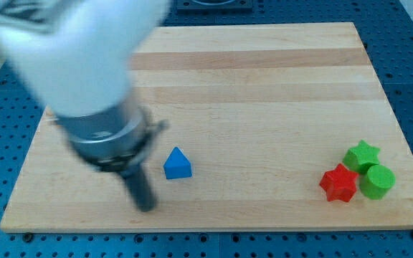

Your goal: Place your hand below the yellow heart

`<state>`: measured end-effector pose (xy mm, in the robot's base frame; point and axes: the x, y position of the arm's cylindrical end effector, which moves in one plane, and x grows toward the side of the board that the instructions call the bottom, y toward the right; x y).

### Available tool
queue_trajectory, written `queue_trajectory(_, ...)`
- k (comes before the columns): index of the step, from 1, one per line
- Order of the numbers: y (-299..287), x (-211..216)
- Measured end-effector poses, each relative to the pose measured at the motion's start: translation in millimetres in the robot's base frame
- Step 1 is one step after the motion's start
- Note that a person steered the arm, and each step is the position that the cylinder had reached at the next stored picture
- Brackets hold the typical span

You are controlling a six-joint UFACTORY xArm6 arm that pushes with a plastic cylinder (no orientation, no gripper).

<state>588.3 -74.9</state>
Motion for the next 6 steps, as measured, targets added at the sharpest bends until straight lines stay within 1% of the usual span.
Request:
queue_trajectory(1, 50.1, -31.0)
queue_trajectory(2, 21.7, -53.3)
queue_trajectory(3, -12.0, -55.5)
queue_trajectory(4, -19.9, -72.0)
queue_trajectory(6, -27.6, -146.9)
